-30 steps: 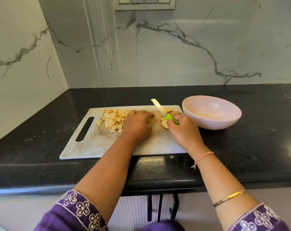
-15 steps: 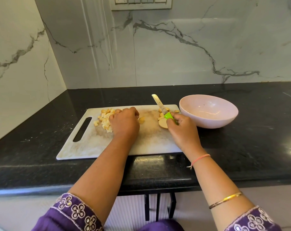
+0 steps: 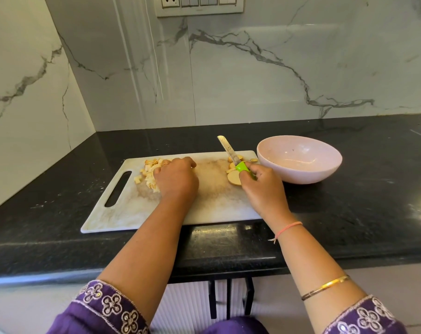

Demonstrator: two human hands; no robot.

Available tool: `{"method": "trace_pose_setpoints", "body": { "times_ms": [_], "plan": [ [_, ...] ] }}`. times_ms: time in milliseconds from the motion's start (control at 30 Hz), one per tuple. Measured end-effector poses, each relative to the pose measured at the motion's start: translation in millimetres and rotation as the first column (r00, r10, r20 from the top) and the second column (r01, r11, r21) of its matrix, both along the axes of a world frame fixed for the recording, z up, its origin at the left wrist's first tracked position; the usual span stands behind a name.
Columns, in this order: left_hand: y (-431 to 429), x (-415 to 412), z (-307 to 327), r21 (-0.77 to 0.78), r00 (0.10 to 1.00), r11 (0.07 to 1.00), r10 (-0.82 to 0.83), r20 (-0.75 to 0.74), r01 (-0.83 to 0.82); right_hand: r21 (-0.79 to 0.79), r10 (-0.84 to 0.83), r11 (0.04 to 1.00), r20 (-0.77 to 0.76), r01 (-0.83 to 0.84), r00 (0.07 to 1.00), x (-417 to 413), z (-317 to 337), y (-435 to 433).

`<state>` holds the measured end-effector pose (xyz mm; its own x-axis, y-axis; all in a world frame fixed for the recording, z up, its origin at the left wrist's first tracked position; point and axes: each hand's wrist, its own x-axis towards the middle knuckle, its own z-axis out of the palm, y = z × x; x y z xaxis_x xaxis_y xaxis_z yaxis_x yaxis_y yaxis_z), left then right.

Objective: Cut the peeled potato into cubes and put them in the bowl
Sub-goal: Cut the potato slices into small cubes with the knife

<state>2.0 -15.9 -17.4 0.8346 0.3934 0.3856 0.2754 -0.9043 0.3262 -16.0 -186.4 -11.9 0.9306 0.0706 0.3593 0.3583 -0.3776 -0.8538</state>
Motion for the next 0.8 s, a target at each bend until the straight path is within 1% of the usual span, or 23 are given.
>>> {"method": "trace_pose_setpoints", "body": {
  "times_ms": [167, 267, 333, 400, 433, 500, 567, 600, 700, 800],
  "plan": [
    [1, -3, 3, 0.009, 0.998, 0.998, 0.061, 0.028, -0.061, 0.031, 0.012, 0.999, -0.008, -0.012, 1.0, 2, -2, 1],
    [-2, -3, 4, 0.016, 0.996, 0.999, 0.027, 0.091, -0.028, 0.071, 0.022, 0.997, -0.028, -0.02, 0.999, 5, -3, 0],
    [-7, -2, 5, 0.029, 0.987, 0.998, -0.063, 0.145, 0.06, 0.147, 0.023, 0.989, -0.065, -0.013, 0.998, 7, -3, -1],
    [-17, -2, 3, 0.045, 0.959, 0.977, -0.214, 0.184, 0.21, 0.196, 0.024, 0.981, -0.094, -0.006, 0.995, 8, -4, -2],
    [-23, -2, 2, 0.046, 0.94, 0.956, -0.292, 0.177, 0.288, 0.21, 0.024, 0.978, -0.103, -0.002, 0.994, 8, -4, -2],
    [-34, -2, -3, 0.055, 0.911, 0.917, -0.398, 0.104, 0.395, 0.237, 0.018, 0.971, -0.123, 0.012, 0.992, 8, -4, -3],
    [-42, 0, -7, 0.08, 0.899, 0.897, -0.437, 0.026, 0.434, 0.273, 0.018, 0.962, -0.133, 0.019, 0.991, 8, -4, -2],
    [-43, 2, -8, 0.085, 0.893, 0.891, -0.449, 0.009, 0.447, 0.286, 0.016, 0.958, -0.132, 0.022, 0.991, 9, -5, -2],
    [-44, 5, -8, 0.062, 0.879, 0.878, -0.476, 0.025, 0.474, 0.285, 0.021, 0.958, -0.12, 0.015, 0.993, 9, -4, -2],
    [-45, 4, -7, -0.011, 0.865, 0.866, -0.498, 0.059, 0.5, 0.277, 0.021, 0.961, -0.126, 0.015, 0.992, 9, -4, -2]
  ]
}}
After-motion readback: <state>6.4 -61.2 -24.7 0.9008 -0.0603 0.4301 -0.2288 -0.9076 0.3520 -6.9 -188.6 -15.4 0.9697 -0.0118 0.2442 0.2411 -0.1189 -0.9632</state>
